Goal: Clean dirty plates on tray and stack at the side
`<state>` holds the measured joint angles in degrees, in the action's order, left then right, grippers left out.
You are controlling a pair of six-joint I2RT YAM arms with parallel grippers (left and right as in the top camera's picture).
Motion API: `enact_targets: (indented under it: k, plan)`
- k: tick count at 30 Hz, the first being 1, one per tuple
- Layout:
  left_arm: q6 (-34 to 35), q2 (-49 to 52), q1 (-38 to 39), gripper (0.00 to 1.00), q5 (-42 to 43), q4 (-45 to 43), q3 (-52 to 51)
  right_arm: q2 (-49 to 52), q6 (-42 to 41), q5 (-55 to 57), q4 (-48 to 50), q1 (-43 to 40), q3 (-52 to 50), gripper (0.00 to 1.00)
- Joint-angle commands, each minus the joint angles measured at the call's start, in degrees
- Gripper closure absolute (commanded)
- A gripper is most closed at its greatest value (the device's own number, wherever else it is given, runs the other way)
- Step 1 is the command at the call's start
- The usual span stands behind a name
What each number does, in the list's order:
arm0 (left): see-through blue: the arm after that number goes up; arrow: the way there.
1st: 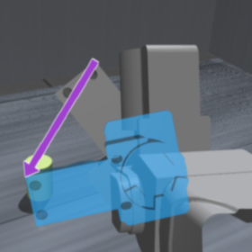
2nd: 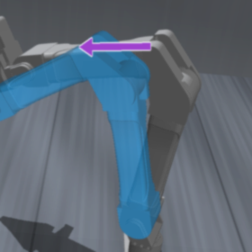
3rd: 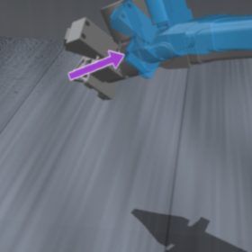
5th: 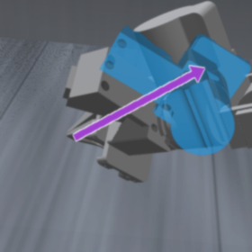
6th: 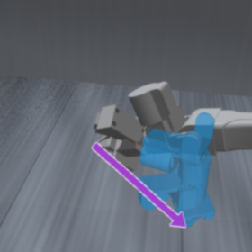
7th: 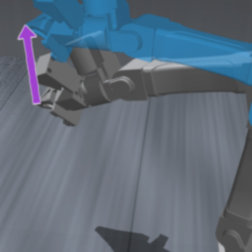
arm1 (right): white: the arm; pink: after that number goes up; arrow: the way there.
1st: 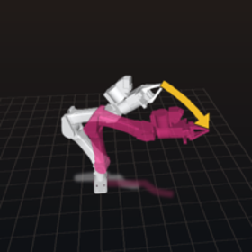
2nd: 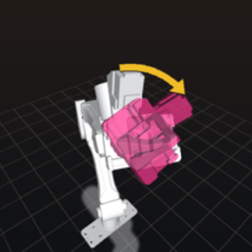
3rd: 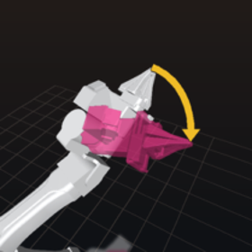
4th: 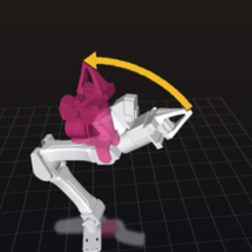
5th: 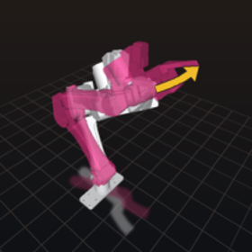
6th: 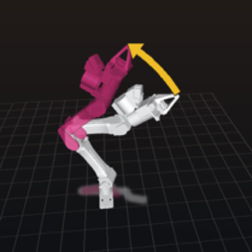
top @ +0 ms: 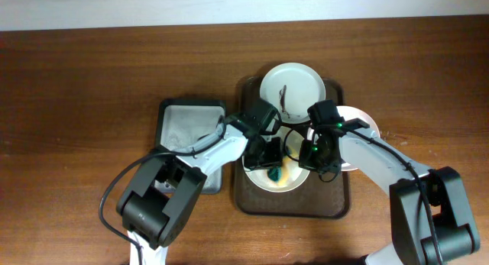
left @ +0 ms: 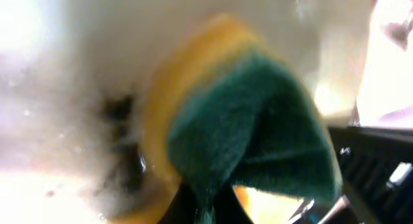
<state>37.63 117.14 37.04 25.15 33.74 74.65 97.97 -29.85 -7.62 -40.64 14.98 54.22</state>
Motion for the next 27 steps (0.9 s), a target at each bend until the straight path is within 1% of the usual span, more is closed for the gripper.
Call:
enact_targets:
  k: [1, 4, 6, 8, 9, 12, 13, 15, 18, 22, 26, 27]
  plan:
    - [0.50, 4.50, -4.85, 1.00, -25.66, 11.17, 2.21, 0.22, -0.46, 3.39, -1.51, -0.48, -0.37, 0.96]
    - [0.46, 4.50, -4.79, 1.00, -40.17, 19.34, 8.15, 0.22, -0.46, 3.39, -1.60, -0.48, -0.37, 0.96]
    - [-0.22, 4.50, -4.04, 1.00, -41.64, 20.20, 9.75, 0.22, -0.46, 3.39, -1.62, -0.48, -0.37, 0.96]
    - [-0.17, 4.52, -2.97, 1.00, -37.68, 19.06, 9.99, 0.22, -0.44, 3.41, -1.81, -0.48, -0.37, 0.96]
    - [-0.13, 4.61, -2.34, 1.00, -33.64, 18.01, 9.88, 0.22, -0.44, 3.41, -1.86, -0.48, -0.37, 0.96]
    - [-0.09, 5.49, -0.17, 1.00, -18.27, 13.38, 9.70, 0.22, -0.42, 3.67, -1.99, -0.48, -0.37, 0.96]
    - [-0.07, 6.86, 1.38, 1.00, -10.86, 10.38, 9.70, 0.22, -0.42, 3.65, -1.99, -0.48, -0.37, 0.96]
    - [0.79, 8.94, 2.49, 1.00, -4.61, 9.14, 9.70, 0.22, -0.39, 3.65, -2.03, -0.48, -0.37, 0.96]
    - [0.74, 10.25, 3.76, 1.00, -1.25, 9.07, 9.70, 0.22, 1.07, 3.63, -2.10, -0.48, -0.37, 0.96]
    - [0.15, 10.23, 4.46, 1.00, 7.32, 6.01, 9.84, 0.22, 1.07, 3.63, -1.97, -0.48, -0.37, 0.96]
    - [0.07, 10.23, 4.50, 1.00, 8.15, 5.14, 9.84, 0.22, 1.05, 3.61, -1.99, -0.48, -0.37, 0.96]
    - [-0.59, 10.23, 4.57, 1.00, 9.49, 4.20, 9.84, 0.22, 1.07, 3.61, -1.99, -0.48, -0.37, 0.96]
